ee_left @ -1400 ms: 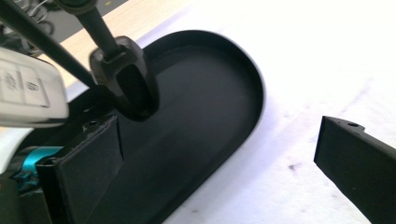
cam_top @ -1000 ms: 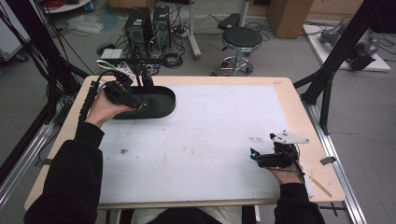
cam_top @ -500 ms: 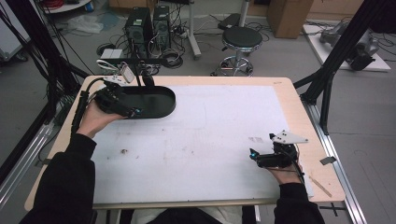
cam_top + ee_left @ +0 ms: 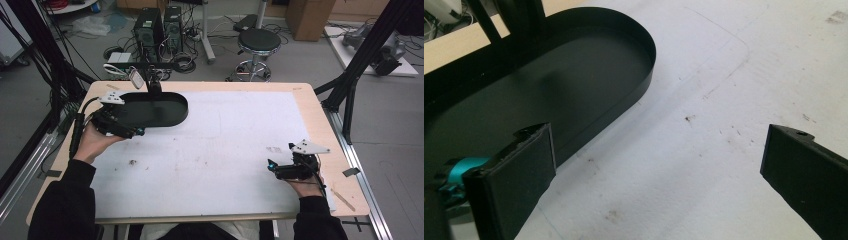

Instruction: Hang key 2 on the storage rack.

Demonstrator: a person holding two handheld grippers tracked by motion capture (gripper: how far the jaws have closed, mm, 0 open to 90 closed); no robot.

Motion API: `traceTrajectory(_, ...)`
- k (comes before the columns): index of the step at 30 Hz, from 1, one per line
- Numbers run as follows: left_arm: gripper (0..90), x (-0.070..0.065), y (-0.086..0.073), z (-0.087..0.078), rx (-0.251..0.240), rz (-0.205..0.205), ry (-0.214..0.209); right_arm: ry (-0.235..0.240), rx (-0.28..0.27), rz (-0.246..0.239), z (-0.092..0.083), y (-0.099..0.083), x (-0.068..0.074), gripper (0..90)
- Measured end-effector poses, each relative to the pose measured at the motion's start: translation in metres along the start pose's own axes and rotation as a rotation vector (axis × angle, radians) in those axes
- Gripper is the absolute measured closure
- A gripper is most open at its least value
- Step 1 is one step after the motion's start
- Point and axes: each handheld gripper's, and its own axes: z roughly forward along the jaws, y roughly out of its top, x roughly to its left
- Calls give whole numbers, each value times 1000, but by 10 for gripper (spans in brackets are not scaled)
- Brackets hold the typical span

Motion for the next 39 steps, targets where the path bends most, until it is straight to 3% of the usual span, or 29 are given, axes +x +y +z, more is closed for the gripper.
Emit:
traceTrajectory(3,17,1,-11,-3,2,-15,-16,1,3,-1,1,0,1,8)
traceTrajectory(11,17,-4,-40,-9,0,-16,-12,1,5,-1,1,0,1,8)
traceTrajectory(19,17,-13,-59,-17,-6,1,-8,6,-3,6,0,0,-1,8)
traceTrajectory(39,17,-25,-103,-29,-23,-32,-14,9,-1,7,0,0,0,8)
